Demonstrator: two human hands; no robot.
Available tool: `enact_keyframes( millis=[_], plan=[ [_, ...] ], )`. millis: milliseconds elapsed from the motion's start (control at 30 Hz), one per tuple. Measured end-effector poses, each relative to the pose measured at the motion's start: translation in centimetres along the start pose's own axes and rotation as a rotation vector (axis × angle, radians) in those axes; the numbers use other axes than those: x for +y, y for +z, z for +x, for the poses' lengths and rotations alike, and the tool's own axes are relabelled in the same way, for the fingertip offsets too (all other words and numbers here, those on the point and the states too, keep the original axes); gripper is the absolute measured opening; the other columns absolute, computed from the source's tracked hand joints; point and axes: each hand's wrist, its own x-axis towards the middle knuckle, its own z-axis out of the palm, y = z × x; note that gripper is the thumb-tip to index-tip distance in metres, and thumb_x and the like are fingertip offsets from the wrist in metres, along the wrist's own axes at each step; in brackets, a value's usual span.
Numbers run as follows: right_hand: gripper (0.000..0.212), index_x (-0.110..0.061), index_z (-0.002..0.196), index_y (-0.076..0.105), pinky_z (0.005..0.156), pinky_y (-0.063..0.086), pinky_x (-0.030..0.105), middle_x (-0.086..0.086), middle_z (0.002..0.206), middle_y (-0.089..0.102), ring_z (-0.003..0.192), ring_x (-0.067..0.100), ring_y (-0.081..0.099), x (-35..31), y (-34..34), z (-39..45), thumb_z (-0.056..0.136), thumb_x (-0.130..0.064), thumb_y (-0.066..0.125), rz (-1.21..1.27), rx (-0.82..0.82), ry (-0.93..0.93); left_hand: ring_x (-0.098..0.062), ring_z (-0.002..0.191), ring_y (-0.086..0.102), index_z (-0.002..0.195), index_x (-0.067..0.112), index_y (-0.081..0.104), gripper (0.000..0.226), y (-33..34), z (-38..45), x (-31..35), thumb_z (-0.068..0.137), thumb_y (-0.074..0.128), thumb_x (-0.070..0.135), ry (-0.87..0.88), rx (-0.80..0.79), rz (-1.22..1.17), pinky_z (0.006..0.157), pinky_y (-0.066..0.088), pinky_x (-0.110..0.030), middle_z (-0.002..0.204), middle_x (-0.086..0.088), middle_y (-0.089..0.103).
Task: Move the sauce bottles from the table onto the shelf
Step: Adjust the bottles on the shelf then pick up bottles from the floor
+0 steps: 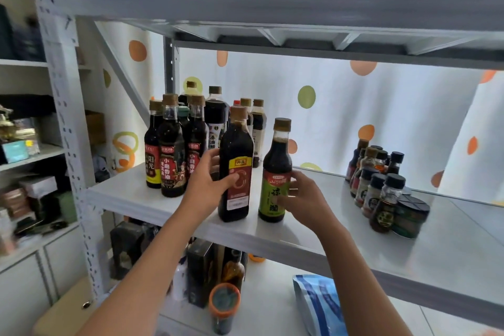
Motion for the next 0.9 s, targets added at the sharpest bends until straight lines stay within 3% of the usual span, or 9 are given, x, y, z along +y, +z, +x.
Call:
enact_keyframes(
  millis=[67,167,300,400,533,700,800,900],
  plan=[
    [0.061,-0.024,0.132,0.053,0.077,0.059,0.033,-0.001,0.112,0.064,0.102,0.019,0.063,0.2,0.4,0.8,0.079,-0.006,0.075,-0.019,0.021,-0.01,0.012,0.098,0.054,0.131,0.038,0.045,0.058,-0.7,0.2,-0.2,0.083,0.075,0.024,0.012,-0.014,0.024,0.075,0.045,-0.007,0.112,0.025,0.055],
    [0.058,-0.023,0.13,0.053,0.067,0.055,0.024,-0.003,0.106,0.064,0.099,0.019,0.065,0.3,1.0,2.3,0.08,-0.005,0.075,0.007,0.058,-0.003,-0.005,0.116,0.052,0.143,0.029,0.041,0.064,-0.8,0.2,-0.6,0.087,0.071,0.026,0.047,-0.002,0.048,0.094,0.046,-0.026,0.13,0.011,0.056],
    [0.055,-0.02,0.131,0.048,0.081,0.059,0.04,0.005,0.117,0.065,0.108,0.028,0.064,0.5,2.2,5.4,0.083,-0.007,0.072,-0.035,0.098,0.032,-0.016,0.128,0.048,0.145,0.028,0.041,0.063,-0.2,0.7,-1.0,0.088,0.068,0.026,0.073,0.044,0.126,0.102,0.046,-0.041,0.139,0.001,0.052],
    [0.054,-0.019,0.131,0.047,0.083,0.059,0.042,0.008,0.12,0.065,0.109,0.029,0.064,0.8,3.2,7.4,0.084,-0.01,0.072,-0.035,0.122,0.032,-0.013,0.126,0.048,0.145,0.029,0.039,0.063,0.1,1.7,-1.5,0.089,0.067,0.028,0.082,0.055,0.208,0.1,0.046,-0.034,0.139,0.003,0.052],
    [0.055,-0.019,0.13,0.051,0.088,0.058,0.045,0.008,0.118,0.068,0.107,0.027,0.066,1.0,4.3,9.8,0.082,-0.013,0.076,0.025,0.125,0.015,-0.002,0.114,0.048,0.145,0.035,0.035,0.059,1.1,2.3,-2.2,0.092,0.061,0.031,0.015,0.041,0.156,0.078,0.042,-0.009,0.126,0.015,0.051],
    [0.054,-0.02,0.129,0.055,0.085,0.058,0.04,0.006,0.114,0.07,0.1,0.024,0.067,1.0,5.7,12.2,0.081,-0.016,0.078,0.019,0.134,-0.029,0.003,0.112,0.051,0.13,0.036,0.04,0.053,2.0,2.0,-2.5,0.085,0.069,0.034,-0.015,0.141,0.116,0.091,0.045,-0.019,0.123,0.021,0.052],
    [0.05,-0.021,0.125,0.058,0.085,0.058,0.041,0.004,0.111,0.071,0.098,0.023,0.068,1.0,6.6,13.5,0.08,-0.018,0.079,0.004,0.122,-0.048,0.002,0.102,0.052,0.114,0.039,0.041,0.053,3.2,1.0,-2.6,0.076,0.079,0.036,-0.046,0.25,0.18,0.084,0.045,-0.015,0.109,0.023,0.051],
    [0.043,-0.021,0.122,0.06,0.084,0.059,0.041,0.004,0.109,0.071,0.098,0.024,0.067,1.2,7.4,14.4,0.083,-0.015,0.076,0.018,0.113,-0.061,-0.003,0.1,0.049,0.118,0.03,0.046,0.063,4.4,0.2,-3.1,0.069,0.084,0.039,-0.063,0.351,0.338,0.083,0.043,-0.021,0.111,0.015,0.047]
  ],
)
